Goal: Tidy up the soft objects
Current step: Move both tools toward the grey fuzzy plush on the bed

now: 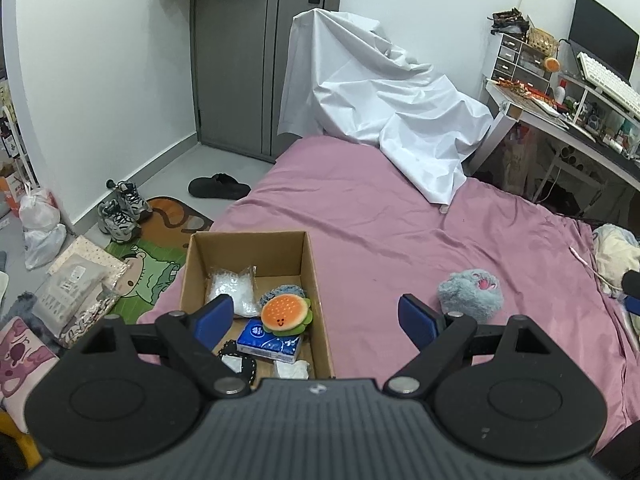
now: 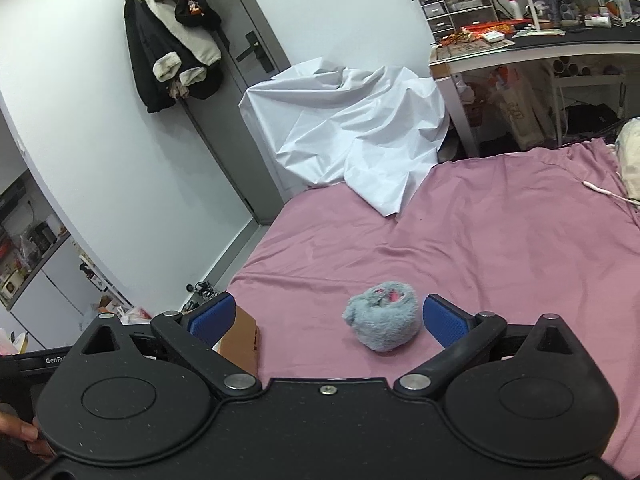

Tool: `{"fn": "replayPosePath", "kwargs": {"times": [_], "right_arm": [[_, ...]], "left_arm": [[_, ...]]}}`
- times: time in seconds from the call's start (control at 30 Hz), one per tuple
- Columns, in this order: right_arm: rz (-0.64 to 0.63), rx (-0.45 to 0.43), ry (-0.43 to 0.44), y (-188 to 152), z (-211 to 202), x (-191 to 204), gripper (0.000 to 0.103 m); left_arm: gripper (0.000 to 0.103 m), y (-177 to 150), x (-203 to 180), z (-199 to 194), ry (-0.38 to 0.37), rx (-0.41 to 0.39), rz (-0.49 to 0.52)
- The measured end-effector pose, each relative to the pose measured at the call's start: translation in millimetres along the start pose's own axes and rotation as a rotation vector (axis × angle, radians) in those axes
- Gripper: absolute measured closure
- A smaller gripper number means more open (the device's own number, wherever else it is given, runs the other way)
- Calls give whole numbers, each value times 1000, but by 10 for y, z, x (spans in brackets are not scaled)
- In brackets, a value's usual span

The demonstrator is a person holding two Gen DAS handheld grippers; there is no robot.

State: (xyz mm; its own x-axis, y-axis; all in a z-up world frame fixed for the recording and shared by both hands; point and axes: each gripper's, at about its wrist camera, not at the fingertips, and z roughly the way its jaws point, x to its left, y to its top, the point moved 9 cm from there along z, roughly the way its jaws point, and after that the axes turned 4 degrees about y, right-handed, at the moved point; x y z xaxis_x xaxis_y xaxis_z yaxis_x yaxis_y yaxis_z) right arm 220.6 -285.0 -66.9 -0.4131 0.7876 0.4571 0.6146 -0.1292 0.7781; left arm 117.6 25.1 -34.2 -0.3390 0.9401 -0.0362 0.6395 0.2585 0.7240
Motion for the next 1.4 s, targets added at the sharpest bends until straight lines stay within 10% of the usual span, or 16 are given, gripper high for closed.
{"fn": "replayPosePath", "kwargs": {"times": [1.4], "right_arm": [[65,26,-25,-164,43,-775,1]], "left_arm": [[16,-189,-1010,447,-231,78,127]]}}
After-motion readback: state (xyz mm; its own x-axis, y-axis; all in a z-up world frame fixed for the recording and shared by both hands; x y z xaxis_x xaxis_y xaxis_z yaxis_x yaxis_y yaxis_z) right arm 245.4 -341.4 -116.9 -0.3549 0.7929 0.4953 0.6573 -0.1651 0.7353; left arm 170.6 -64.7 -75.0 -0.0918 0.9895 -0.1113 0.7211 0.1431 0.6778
